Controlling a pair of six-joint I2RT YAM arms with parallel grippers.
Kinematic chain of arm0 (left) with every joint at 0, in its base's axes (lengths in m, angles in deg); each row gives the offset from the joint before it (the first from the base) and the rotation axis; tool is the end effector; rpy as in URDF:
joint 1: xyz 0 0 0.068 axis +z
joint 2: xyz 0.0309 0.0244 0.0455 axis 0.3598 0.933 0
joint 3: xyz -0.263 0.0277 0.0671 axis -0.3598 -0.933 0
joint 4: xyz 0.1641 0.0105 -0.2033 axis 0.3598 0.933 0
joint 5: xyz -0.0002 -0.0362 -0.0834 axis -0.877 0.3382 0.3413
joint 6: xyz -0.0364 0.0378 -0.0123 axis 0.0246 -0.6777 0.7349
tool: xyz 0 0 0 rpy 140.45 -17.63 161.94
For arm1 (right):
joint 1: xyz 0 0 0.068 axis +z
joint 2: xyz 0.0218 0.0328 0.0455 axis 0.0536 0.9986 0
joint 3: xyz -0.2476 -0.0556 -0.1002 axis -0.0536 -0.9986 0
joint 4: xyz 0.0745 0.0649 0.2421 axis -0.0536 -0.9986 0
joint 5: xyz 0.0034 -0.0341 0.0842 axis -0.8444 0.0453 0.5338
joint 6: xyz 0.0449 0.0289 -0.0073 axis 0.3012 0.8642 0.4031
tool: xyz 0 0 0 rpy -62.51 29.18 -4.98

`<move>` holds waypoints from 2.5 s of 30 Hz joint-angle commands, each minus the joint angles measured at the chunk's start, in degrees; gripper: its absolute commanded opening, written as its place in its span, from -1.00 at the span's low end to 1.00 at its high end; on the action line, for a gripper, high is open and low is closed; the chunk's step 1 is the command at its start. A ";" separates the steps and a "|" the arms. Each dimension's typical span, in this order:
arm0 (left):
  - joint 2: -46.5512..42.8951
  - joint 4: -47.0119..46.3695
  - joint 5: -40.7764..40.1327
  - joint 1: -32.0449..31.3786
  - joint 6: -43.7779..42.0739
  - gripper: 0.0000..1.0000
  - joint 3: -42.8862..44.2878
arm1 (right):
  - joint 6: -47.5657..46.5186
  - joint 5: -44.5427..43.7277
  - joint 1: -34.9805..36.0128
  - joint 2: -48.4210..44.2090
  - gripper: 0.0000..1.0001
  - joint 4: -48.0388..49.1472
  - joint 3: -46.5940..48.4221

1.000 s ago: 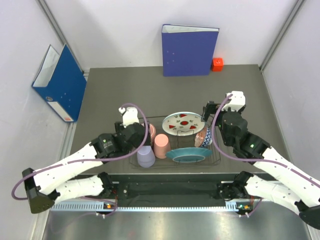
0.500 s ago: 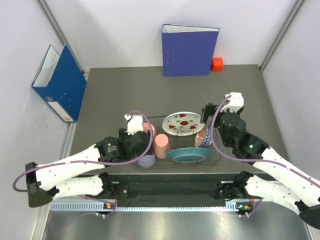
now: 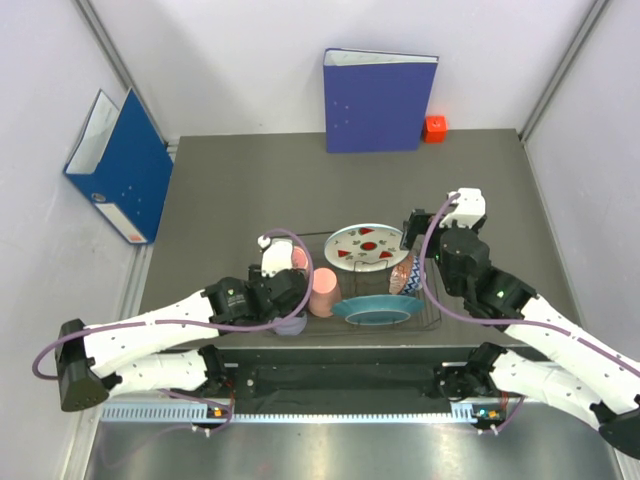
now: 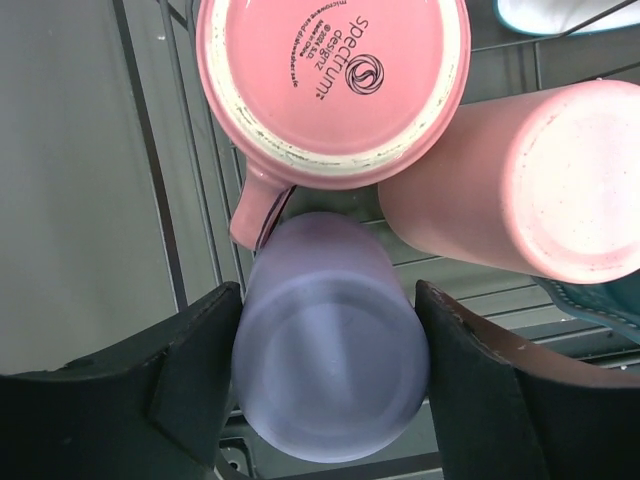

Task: Unload the mixed dishes from the dish rack
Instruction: Pick up the cup from the dish rack.

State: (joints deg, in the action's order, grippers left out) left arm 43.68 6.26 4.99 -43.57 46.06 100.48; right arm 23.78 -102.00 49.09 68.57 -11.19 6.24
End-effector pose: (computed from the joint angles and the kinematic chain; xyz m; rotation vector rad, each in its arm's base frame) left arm 0.0976 -0.1600 0.2628 0.1135 2.3736 -0.1572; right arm 0.1430 0.1150 0.3264 0.0845 1.7808 0.1806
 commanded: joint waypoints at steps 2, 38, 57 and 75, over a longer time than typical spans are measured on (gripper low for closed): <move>-1.00 0.02 -0.96 -0.20 -0.71 0.26 2.98 | 0.80 -0.05 0.91 -1.08 1.00 0.89 0.02; 16.11 -71.00 61.60 34.95 3.11 -1.00 22.86 | 3.09 18.04 -1.02 -10.40 0.93 15.45 5.56; 30.38 -98.32 72.34 34.87 20.56 -1.00 22.33 | 8.44 36.33 -11.12 0.41 0.41 26.19 7.50; 27.75 -78.62 66.82 35.31 10.03 0.98 23.11 | 6.61 32.23 -11.83 1.47 -1.00 20.08 11.34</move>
State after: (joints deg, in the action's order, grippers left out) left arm 75.06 -85.91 75.28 -8.01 66.76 122.31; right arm 36.26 -58.83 38.05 70.78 16.55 11.81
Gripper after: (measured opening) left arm 0.813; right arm 0.053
